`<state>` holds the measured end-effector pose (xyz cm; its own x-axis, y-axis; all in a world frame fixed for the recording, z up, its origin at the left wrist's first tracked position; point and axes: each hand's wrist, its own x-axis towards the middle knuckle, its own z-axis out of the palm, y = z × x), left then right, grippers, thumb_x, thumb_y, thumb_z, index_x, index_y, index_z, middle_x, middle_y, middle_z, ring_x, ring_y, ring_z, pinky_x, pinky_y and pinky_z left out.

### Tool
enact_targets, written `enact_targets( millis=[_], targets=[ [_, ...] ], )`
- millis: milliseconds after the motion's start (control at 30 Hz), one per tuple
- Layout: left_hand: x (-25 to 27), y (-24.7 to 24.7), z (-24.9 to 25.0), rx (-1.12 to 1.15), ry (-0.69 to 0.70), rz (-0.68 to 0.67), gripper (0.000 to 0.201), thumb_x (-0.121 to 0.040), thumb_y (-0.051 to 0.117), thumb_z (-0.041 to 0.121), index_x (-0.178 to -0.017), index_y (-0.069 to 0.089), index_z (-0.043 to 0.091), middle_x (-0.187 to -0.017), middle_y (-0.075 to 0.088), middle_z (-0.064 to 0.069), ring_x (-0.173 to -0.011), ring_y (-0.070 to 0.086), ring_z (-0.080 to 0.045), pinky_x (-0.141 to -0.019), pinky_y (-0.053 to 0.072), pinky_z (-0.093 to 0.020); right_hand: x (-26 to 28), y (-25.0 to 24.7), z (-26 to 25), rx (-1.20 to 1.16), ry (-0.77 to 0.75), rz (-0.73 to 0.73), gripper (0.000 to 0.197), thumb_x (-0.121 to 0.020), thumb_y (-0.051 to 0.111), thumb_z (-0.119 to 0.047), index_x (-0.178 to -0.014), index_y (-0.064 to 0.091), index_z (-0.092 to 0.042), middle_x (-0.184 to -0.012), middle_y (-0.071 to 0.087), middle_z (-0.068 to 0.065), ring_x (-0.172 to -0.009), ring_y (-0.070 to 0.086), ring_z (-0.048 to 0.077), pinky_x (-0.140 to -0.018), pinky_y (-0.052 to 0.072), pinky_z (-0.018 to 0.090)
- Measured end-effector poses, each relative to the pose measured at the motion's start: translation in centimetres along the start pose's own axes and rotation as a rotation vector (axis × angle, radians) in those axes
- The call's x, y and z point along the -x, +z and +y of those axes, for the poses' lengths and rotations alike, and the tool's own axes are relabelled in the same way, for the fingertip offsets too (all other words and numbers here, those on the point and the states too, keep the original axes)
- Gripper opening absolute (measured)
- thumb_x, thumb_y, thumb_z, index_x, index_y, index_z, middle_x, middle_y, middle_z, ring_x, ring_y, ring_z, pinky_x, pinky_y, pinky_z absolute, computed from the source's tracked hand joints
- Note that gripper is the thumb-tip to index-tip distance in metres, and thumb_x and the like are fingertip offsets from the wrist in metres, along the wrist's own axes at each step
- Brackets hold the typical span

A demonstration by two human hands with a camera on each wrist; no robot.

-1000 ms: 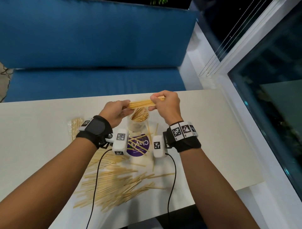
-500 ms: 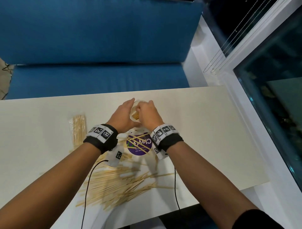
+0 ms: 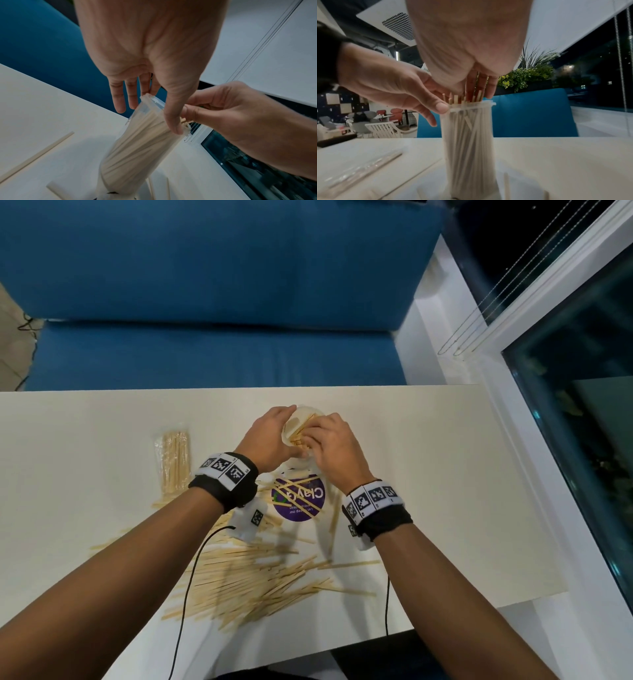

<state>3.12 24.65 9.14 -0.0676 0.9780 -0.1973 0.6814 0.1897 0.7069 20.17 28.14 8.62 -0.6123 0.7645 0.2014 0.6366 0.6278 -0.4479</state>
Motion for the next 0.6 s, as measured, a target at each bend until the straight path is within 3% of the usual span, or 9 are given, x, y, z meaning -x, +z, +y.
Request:
enact_targets(
  millis=[67, 133, 200, 300, 467, 600],
  targets=[
    [0.0, 0.0, -0.1, 0.000, 0.000, 0.002, 0.097, -0.074, 0.089, 0.034, -0.154, 0.039, 0.014, -0.153, 0.046, -0.007, -0.137, 0.045, -0.025, -0.114, 0.034, -0.036, 0.0, -0.3, 0.0, -0.009, 0.000, 0.082, 0.017, -0.099, 0.062, -0.013, -0.103, 0.078, -0.006, -0.105, 0.073, 0.005, -0.098, 0.059, 0.027, -0.086, 0.054, 0.045],
    [0.0, 0.0, -0.1, 0.006, 0.010, 0.003, 0.096, -0.074, 0.089, 0.034, -0.153, 0.039, 0.013, -0.152, 0.047, -0.007, -0.136, 0.046, -0.026, -0.113, 0.034, -0.036, 0.2, -0.7, 0.0, -0.070, -0.012, 0.140, 0.019, -0.101, 0.060, -0.015, -0.110, 0.076, -0.009, -0.109, 0.072, 0.001, -0.102, 0.057, 0.024, -0.092, 0.051, 0.038],
    [0.0, 0.0, -0.3, 0.020, 0.027, 0.009, 0.092, -0.075, 0.088, 0.033, -0.152, 0.042, 0.012, -0.150, 0.048, -0.009, -0.135, 0.047, -0.026, -0.113, 0.034, -0.034, 0.5, -0.7, 0.0, -0.089, -0.066, 0.057, 0.021, -0.100, 0.063, -0.023, -0.114, 0.076, -0.016, -0.114, 0.071, -0.004, -0.108, 0.055, 0.021, -0.095, 0.045, 0.034],
    [0.0, -0.1, -0.4, 0.011, 0.038, 0.011, 0.093, -0.074, 0.089, 0.035, -0.151, 0.043, 0.012, -0.149, 0.049, -0.009, -0.133, 0.049, -0.026, -0.112, 0.036, -0.035, 0.8, -0.4, 0.9, -0.059, -0.104, -0.080, 0.021, -0.099, 0.063, -0.027, -0.109, 0.080, -0.020, -0.112, 0.074, -0.007, -0.109, 0.055, 0.022, -0.092, 0.043, 0.039],
    [-0.1, 0.0, -0.6, -0.004, 0.012, 0.010, 0.097, -0.071, 0.091, 0.038, -0.152, 0.043, 0.015, -0.149, 0.049, -0.006, -0.131, 0.049, -0.025, -0.112, 0.040, -0.041, -0.1, -0.3, 2.1, 0.034, -0.080, 0.021, 0.013, -0.095, 0.071, -0.019, -0.102, 0.081, -0.014, -0.105, 0.075, -0.006, -0.102, 0.056, 0.022, -0.088, 0.046, 0.038],
    [-0.2, 0.3, -0.8, -0.005, 0.001, 0.013, 0.098, -0.071, 0.091, 0.040, -0.153, 0.041, 0.017, -0.151, 0.048, -0.004, -0.133, 0.049, -0.025, -0.113, 0.040, -0.042, -0.8, -0.3, 1.8, -0.035, -0.011, 0.082, 0.013, -0.093, 0.073, -0.010, -0.105, 0.079, -0.011, -0.109, 0.073, -0.001, -0.105, 0.056, 0.019, -0.093, 0.050, 0.033]
  ],
)
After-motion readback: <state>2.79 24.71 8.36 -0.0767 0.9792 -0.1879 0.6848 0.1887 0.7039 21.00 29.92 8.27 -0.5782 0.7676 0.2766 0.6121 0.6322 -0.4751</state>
